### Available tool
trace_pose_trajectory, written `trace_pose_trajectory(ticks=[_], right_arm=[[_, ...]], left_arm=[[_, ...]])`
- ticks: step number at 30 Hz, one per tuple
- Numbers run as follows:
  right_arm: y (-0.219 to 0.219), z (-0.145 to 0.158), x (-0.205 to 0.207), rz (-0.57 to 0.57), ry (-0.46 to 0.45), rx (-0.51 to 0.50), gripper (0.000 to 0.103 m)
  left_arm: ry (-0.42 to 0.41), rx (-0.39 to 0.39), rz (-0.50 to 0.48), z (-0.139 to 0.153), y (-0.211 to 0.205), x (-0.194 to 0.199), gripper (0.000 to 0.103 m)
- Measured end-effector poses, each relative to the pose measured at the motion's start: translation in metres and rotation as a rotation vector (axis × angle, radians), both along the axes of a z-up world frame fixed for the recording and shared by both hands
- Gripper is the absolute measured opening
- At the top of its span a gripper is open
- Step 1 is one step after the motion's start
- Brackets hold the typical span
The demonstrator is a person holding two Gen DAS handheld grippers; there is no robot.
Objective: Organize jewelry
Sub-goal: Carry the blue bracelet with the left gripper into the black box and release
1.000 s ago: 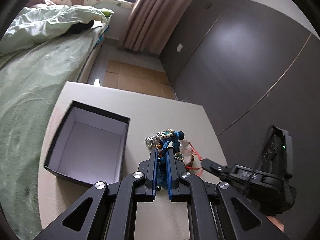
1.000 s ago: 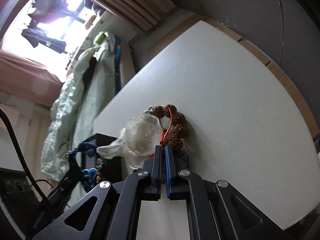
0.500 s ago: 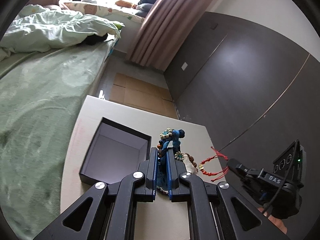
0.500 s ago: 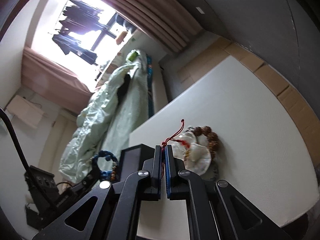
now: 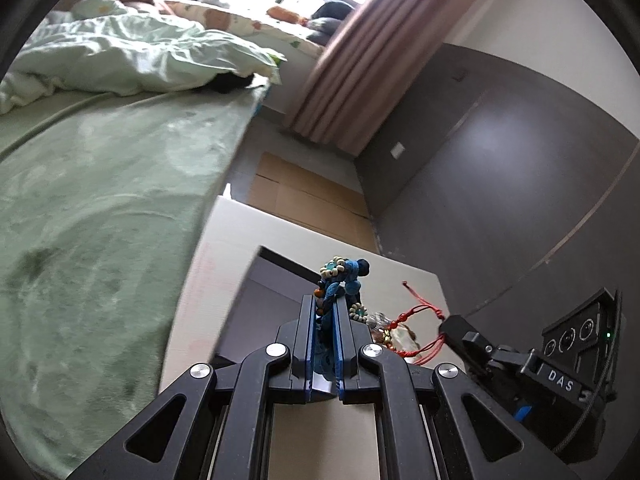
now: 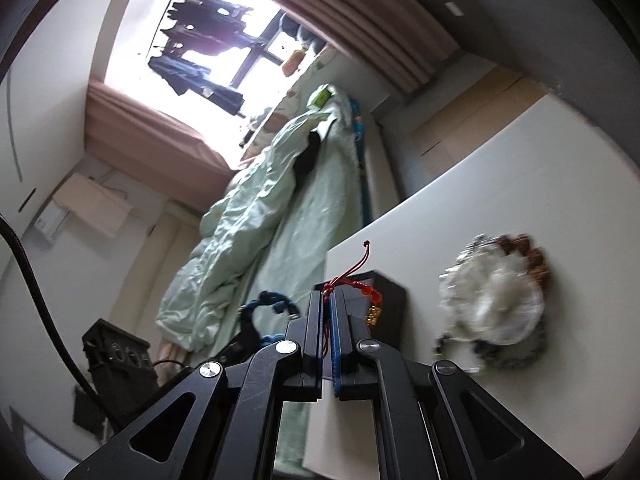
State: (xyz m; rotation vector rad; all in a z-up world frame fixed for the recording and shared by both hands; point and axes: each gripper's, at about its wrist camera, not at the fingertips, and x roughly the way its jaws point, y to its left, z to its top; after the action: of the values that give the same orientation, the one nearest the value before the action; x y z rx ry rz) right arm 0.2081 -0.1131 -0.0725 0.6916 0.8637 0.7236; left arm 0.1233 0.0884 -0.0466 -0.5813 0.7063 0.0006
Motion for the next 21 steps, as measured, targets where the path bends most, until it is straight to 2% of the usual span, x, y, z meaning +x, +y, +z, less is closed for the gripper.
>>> trace_pose_trajectory(ticks=[6, 9, 10, 11, 13, 21], right_arm=[[0.049, -0.013, 0.008, 0.083, 0.034, 0.026, 0.005], [0.061, -0.022, 0.012, 0.081, 0.081, -0.052, 0.008], [0.061, -0.025, 0.012, 0.083, 0.100, -0.058, 0.018], [0.058, -0.027, 0.011, 0.075, 0.113, -0.055, 0.037], [0.047, -0.024, 0.008, 0.042, 0.098, -0.056, 0.047], [-0.005, -0.016, 0.000, -0.037, 0.094, -0.099, 0.049]], left_arm=[[0.023, 0.017, 0.044, -0.004, 0.009, 0.000, 0.008], [0.040, 0.020, 0.043, -0.007, 0.010, 0.002, 0.008], [0.044, 0.019, 0.042, -0.008, 0.009, 0.003, 0.008], [0.047, 0.017, 0.041, -0.009, 0.008, 0.004, 0.008], [0.050, 0.015, 0.037, -0.011, 0.005, 0.007, 0.008], [0.084, 0.024, -0.010, -0.019, -0.016, 0.019, 0.008]])
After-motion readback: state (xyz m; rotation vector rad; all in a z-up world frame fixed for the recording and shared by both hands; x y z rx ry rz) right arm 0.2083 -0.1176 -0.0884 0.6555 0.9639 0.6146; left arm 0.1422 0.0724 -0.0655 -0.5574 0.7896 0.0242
